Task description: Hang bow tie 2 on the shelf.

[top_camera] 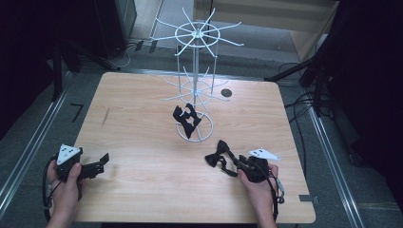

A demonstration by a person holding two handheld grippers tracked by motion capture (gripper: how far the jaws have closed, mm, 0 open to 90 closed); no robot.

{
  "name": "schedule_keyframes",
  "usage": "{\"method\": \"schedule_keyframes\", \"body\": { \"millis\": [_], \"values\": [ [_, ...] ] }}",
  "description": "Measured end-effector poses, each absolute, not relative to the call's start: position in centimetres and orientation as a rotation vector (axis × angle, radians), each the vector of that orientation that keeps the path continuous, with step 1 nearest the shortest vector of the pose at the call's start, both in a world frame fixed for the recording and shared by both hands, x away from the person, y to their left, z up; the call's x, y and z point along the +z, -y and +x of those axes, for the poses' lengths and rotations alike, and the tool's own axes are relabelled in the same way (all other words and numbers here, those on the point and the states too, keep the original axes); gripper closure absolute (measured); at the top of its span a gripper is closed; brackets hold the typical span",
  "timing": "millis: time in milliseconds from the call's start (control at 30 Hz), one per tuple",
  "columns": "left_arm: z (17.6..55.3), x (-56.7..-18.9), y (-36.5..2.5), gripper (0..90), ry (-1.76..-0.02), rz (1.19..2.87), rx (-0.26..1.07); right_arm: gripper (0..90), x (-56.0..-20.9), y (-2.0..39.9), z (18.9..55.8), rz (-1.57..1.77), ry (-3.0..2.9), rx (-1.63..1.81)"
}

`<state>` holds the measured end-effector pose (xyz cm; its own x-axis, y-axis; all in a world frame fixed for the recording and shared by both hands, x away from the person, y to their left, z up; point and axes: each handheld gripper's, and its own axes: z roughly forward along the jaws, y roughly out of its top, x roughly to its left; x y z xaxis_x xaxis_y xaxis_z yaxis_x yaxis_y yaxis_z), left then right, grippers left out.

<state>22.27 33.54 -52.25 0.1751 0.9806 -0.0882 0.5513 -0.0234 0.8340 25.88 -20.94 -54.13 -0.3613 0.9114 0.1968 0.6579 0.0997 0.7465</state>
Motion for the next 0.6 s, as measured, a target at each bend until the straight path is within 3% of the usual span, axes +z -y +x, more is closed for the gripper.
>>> {"method": "schedule_keyframes", "body": {
  "millis": [300,600],
  "values": [
    [22.3,-52.3,-33.5,0.0,-1.476,1.679,0.695,88.8,-54.4,20.5,25.9,1.528,-2.080,1.066],
    [22.3,-52.3,-33.5,0.0,-1.475,1.682,0.696,90.0,-53.3,20.0,25.4,1.444,-2.016,1.089]
  ]
}}
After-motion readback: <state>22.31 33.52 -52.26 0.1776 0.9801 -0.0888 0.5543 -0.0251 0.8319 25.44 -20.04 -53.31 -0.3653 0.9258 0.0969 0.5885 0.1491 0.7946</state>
